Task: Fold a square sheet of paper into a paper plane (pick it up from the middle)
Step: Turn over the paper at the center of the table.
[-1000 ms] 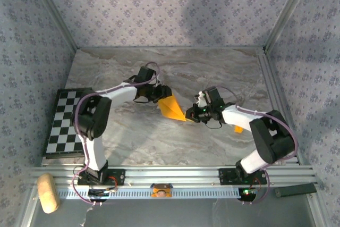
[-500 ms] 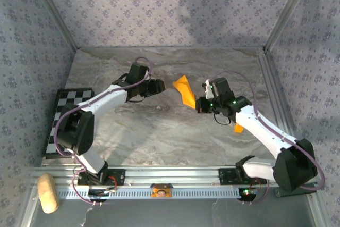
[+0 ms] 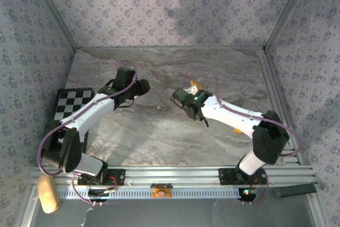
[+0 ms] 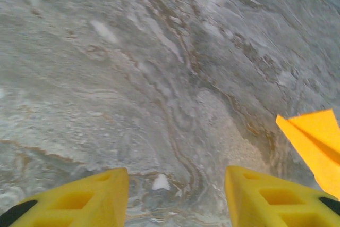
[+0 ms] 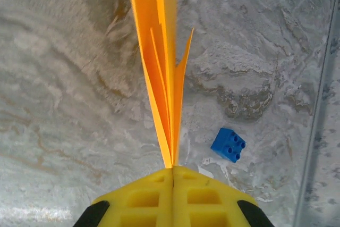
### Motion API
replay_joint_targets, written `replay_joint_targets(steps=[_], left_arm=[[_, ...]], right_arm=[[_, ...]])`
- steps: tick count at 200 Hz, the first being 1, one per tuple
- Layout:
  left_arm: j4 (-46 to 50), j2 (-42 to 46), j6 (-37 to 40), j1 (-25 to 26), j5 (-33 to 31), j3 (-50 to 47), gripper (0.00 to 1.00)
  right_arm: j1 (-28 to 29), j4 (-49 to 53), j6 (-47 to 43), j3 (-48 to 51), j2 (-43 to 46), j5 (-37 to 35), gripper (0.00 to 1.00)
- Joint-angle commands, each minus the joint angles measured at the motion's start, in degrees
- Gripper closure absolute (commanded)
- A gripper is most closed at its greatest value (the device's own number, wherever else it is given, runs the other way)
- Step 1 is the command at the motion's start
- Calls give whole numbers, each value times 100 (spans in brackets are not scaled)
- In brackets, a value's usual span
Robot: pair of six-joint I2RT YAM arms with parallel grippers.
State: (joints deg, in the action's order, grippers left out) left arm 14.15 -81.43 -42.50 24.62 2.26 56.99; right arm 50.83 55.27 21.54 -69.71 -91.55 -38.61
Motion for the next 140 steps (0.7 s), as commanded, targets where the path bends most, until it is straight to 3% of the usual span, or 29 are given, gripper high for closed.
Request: replay_joint_targets(steps=[1, 43, 65, 104, 140], left_arm=[[166, 218, -192, -211, -281, -225, 51], [145, 373, -180, -456, -165, -443, 51], [151, 369, -186, -484, -104, -459, 51], [-82, 278, -272, -520, 344, -385, 51], [-111, -56, -224, -520, 809, -203, 50]], right_arm=[[482, 116, -58, -261, -414, -131, 100], [1105, -264, -160, -587, -1224, 551, 100], [1150, -722, -306, -608, -1233, 1343, 99], [761, -1841, -166, -176, -889, 3028, 86], [7, -3027, -356, 647, -226, 4956, 70]])
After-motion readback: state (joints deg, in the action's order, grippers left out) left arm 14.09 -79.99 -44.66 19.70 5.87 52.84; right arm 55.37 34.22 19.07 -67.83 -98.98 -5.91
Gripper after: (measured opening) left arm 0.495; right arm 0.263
